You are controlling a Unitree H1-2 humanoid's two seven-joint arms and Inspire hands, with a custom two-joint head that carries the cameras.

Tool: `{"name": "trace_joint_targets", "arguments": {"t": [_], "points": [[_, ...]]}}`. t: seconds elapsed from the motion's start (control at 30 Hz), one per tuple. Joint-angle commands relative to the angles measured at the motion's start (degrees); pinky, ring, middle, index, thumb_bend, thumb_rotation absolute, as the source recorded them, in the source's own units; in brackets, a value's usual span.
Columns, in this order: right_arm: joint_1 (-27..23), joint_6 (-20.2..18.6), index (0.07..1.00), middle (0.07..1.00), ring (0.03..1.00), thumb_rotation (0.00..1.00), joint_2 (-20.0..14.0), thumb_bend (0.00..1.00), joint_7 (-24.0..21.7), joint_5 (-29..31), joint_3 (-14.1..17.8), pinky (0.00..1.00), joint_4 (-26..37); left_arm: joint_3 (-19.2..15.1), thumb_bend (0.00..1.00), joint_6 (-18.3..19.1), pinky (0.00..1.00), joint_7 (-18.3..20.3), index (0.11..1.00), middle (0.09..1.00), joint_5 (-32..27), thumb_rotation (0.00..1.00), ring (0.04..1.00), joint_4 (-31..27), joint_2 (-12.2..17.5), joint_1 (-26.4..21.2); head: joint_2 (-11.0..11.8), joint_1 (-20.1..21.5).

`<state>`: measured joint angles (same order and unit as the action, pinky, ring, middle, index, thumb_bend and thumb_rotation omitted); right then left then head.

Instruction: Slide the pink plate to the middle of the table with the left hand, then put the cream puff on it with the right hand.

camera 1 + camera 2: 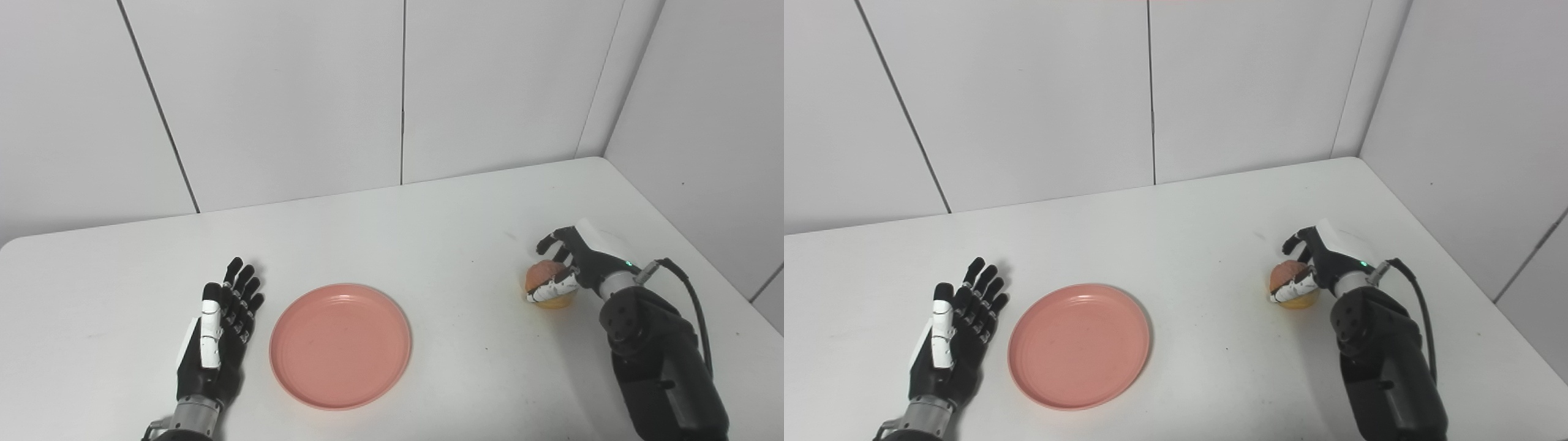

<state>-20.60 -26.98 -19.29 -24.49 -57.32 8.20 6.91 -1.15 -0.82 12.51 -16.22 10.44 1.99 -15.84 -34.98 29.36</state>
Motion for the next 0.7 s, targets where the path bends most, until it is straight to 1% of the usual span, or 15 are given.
{"name": "trace_joint_targets", "arguments": {"t": [0.0,0.03,0.13,0.23,0.37,0.4,0.43,0.47,0.5,0.53,0.57,0.6,0.67], "points": [[-0.9,0.1,0.537,0.459,0.35,0.0,-0.4,0.51,4.5,0.3,0.4,0.25,0.9,-0.3,0.77,1.4,1.0,0.6,0.979,0.993,-0.6,0.98,1.0,0.6,0.3,2.1,0.2,0.1],[-0.9,0.2,0.536,0.464,0.357,0.0,-0.4,0.51,5.2,0.7,0.3,0.26,0.8,-0.3,0.77,1.5,1.0,0.5,0.978,0.992,-0.7,0.98,0.999,0.5,0.3,2.1,0.2,0.1],[-0.7,0.3,0.529,0.472,0.375,0.0,-0.1,0.51,9.5,1.6,-0.2,0.3,0.4,-0.1,0.78,1.5,1.0,0.1,0.978,0.993,-0.3,0.98,1.0,0.3,0.3,2.1,0.0,0.3],[-0.6,0.7,0.511,0.478,0.385,0.0,0.1,0.52,13.0,2.9,-0.4,0.28,0.3,-0.1,0.79,1.6,1.0,0.3,0.982,0.996,-0.4,0.98,1.0,0.2,0.3,2.2,0.0,0.2],[-0.7,0.5,0.482,0.508,0.426,0.0,1.0,0.52,17.6,5.0,-0.2,0.3,0.5,0.0,0.79,1.2,1.0,0.3,0.979,0.992,-0.2,0.98,0.999,0.4,0.2,2.3,0.0,-0.1],[-0.7,0.7,0.48,0.499,0.421,0.0,1.2,0.52,18.7,5.7,-0.3,0.23,0.7,0.1,0.79,1.1,1.0,0.3,0.978,0.992,-0.1,0.98,0.999,0.4,0.2,2.3,-0.1,-0.2],[-0.7,0.9,0.479,0.485,0.316,0.0,1.3,0.53,19.6,6.4,-0.3,0.18,0.8,0.2,0.79,1.0,1.0,0.3,0.977,0.991,-0.1,0.97,0.998,0.4,0.2,2.3,0.0,-0.5],[-0.6,1.4,0.478,0.476,0.243,0.0,1.4,0.53,20.7,7.2,-0.4,0.14,1.0,0.2,0.79,0.8,1.0,0.3,0.976,0.991,-0.1,0.97,0.997,0.5,0.1,2.3,0.0,-0.6],[-0.6,1.8,0.478,0.473,0.217,0.0,1.5,0.53,21.6,7.9,-0.5,0.13,1.2,0.2,0.79,0.8,1.0,0.2,0.977,0.992,0.0,0.97,0.998,0.5,-0.1,2.3,-0.1,-1.1],[-0.5,2.0,0.478,0.471,0.21,0.0,1.5,0.53,22.2,8.4,-0.6,0.13,1.4,0.3,0.79,0.7,1.0,0.1,0.976,0.99,0.1,0.97,0.997,0.5,-0.2,2.3,-0.1,-1.1],[-0.4,2.5,0.478,0.47,0.208,0.0,1.8,0.53,22.9,9.5,-0.7,0.13,2.0,0.4,0.79,0.6,1.0,-0.1,0.976,0.99,0.5,0.97,0.996,0.2,-0.3,2.5,-0.1,-2.0],[-0.4,2.8,0.482,0.421,0.233,0.0,1.9,0.53,23.5,10.4,-0.8,0.15,2.3,0.5,0.78,0.5,1.0,-0.3,0.975,0.987,0.7,0.98,0.992,0.0,-0.4,2.6,-0.2,-2.1],[-0.2,3.8,0.486,0.4,0.281,0.0,2.3,0.52,24.1,12.9,-0.9,0.19,3.6,0.7,0.77,0.8,1.0,-0.3,0.973,0.989,1.0,0.98,0.994,-1.0,-0.6,3.0,-0.3,-3.7]]}}
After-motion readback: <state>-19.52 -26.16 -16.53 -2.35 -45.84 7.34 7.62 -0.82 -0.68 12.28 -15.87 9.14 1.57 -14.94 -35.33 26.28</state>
